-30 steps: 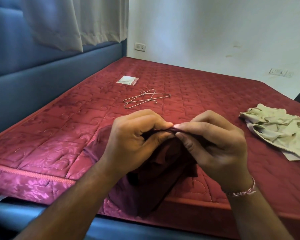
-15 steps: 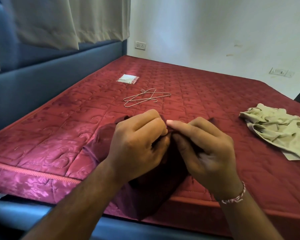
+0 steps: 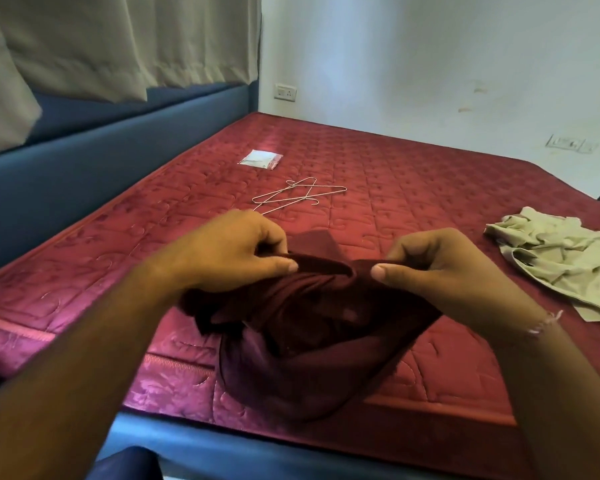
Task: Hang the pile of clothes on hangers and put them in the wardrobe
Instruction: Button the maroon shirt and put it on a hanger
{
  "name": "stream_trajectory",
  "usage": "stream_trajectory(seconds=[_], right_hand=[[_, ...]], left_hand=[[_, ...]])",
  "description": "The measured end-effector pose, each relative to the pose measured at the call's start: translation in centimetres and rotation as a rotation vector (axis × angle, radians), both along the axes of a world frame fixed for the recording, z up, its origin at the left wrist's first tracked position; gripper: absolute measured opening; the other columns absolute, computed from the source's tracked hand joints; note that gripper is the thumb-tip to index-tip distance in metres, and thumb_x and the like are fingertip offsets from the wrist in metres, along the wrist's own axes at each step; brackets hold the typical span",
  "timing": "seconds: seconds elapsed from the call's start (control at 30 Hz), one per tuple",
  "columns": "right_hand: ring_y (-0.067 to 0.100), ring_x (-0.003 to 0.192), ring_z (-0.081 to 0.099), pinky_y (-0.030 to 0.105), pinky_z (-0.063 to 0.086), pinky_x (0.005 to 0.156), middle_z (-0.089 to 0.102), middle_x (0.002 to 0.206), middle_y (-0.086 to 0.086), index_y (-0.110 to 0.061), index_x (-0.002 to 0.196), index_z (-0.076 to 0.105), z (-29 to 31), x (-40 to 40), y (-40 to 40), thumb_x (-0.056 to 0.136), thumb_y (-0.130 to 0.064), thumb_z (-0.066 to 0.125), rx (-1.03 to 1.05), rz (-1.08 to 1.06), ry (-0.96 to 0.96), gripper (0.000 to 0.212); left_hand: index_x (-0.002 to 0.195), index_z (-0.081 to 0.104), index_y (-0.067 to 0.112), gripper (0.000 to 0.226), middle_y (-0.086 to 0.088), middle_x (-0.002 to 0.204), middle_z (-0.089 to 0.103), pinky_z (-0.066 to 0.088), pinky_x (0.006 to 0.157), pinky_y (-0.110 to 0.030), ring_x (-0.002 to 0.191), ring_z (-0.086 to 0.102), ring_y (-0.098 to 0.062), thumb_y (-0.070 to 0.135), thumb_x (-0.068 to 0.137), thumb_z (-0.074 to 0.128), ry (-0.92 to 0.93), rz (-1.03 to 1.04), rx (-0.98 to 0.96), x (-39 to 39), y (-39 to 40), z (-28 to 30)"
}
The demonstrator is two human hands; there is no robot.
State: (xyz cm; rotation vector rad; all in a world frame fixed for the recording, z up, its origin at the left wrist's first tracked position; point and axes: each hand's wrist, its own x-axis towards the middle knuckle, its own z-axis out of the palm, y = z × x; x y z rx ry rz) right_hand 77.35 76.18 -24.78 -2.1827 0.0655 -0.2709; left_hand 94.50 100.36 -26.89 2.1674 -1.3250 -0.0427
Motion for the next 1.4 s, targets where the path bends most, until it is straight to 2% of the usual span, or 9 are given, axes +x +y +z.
stream_trajectory(seconds=[0.2, 0.33, 0.43, 0.5, 0.57, 0.63, 0.9, 1.03, 1.4], right_hand=[[0.016, 0.058, 0.060, 0.022, 0.048, 0.051, 0.065, 0.069, 0.010, -0.007, 0.080, 0.070, -0.3, 0.3, -2.4, 0.074, -0.027, 0.092, 0.437, 0.215, 0.004, 0.030], [0.028, 0.043, 0.035, 0.029, 0.025, 0.041, 0.047, 0.057, 0.018, -0.011, 0.076, 0.069, 0.8, -0.1, -3.7, 0.063, -0.036, 0.097, 0.576, 0.406, 0.006, 0.040], [0.026, 0.048, 0.038, 0.033, 0.031, 0.041, 0.053, 0.061, 0.010, -0.009, 0.078, 0.069, 3.4, -0.1, -3.5, 0.078, -0.020, 0.087, 0.523, 0.541, 0.061, 0.021], [0.013, 0.053, 0.049, 0.024, 0.041, 0.047, 0.057, 0.063, 0.005, -0.009, 0.079, 0.068, 5.1, 2.1, -4.3, 0.089, -0.011, 0.078, 0.287, 0.306, 0.045, 0.014], [0.009, 0.059, 0.055, 0.027, 0.046, 0.057, 0.067, 0.067, 0.013, -0.012, 0.080, 0.072, 6.5, 5.3, -5.1, 0.089, -0.020, 0.080, -0.177, -0.002, -0.043, 0.015], [0.010, 0.061, 0.058, 0.030, 0.049, 0.062, 0.073, 0.073, 0.013, -0.018, 0.079, 0.077, 7.6, 7.6, -5.7, 0.083, -0.029, 0.085, -0.359, -0.175, -0.134, 0.014], [0.006, 0.058, 0.055, 0.017, 0.045, 0.056, 0.064, 0.062, 0.001, -0.013, 0.065, 0.072, 9.6, 5.2, -6.0, 0.084, -0.030, 0.082, -0.054, -0.240, -0.204, 0.027], [0.016, 0.059, 0.062, 0.023, 0.051, 0.052, 0.065, 0.071, 0.012, -0.006, 0.077, 0.072, 9.1, 3.1, -2.5, 0.081, -0.021, 0.077, 0.417, -0.032, -0.193, 0.017], [0.018, 0.066, 0.070, 0.024, 0.056, 0.058, 0.071, 0.078, 0.015, -0.005, 0.082, 0.076, 8.9, 0.9, 1.6, 0.078, -0.007, 0.074, 0.508, 0.151, -0.189, 0.005]], left_hand=[[0.092, 0.079, 0.010, 0.009, -0.004, 0.086, 0.076, 0.054, 0.077, -0.019, 0.081, 0.067, -0.007, 0.007, 0.085, 0.080, 0.314, -0.192, -0.503, 1.7, 2.1, 2.7], [0.089, 0.079, 0.015, 0.008, -0.006, 0.082, 0.071, 0.052, 0.071, -0.024, 0.075, 0.064, -0.015, 0.011, 0.082, 0.076, 0.577, -0.472, -0.373, 3.9, 3.7, 4.3], [0.087, 0.079, 0.010, 0.019, -0.005, 0.079, 0.072, 0.053, 0.066, -0.020, 0.070, 0.067, -0.011, -0.005, 0.084, 0.067, 0.722, -0.516, -0.176, 5.9, 3.8, 6.6], [0.093, 0.081, 0.010, 0.014, -0.004, 0.086, 0.076, 0.057, 0.074, -0.025, 0.076, 0.069, -0.010, -0.001, 0.089, 0.073, 0.491, -0.325, -0.012, 8.5, 2.4, 8.2], [0.097, 0.082, 0.018, 0.009, 0.006, 0.089, 0.077, 0.058, 0.088, -0.035, 0.080, 0.068, -0.006, 0.013, 0.091, 0.077, -0.091, 0.030, 0.082, 10.8, -0.4, 9.3], [0.097, 0.083, 0.022, 0.010, 0.010, 0.090, 0.077, 0.056, 0.092, -0.039, 0.083, 0.069, -0.009, 0.019, 0.090, 0.076, -0.394, 0.299, -0.135, 11.2, -3.1, 10.0], [0.098, 0.081, 0.018, 0.015, 0.009, 0.090, 0.075, 0.055, 0.081, -0.017, 0.082, 0.069, 0.004, 0.009, 0.085, 0.081, -0.395, 0.354, -0.918, 6.5, -3.7, 8.3], [0.101, 0.081, 0.008, 0.015, 0.001, 0.097, 0.075, 0.053, 0.086, -0.022, 0.091, 0.070, -0.009, 0.002, 0.088, 0.076, -0.577, 0.232, -0.950, 1.7, -4.0, 7.4], [0.092, 0.080, 0.001, 0.009, -0.005, 0.089, 0.075, 0.055, 0.070, -0.038, 0.082, 0.069, -0.019, 0.008, 0.088, 0.084, -0.672, 0.026, -0.969, -5.3, -4.9, 4.5]])
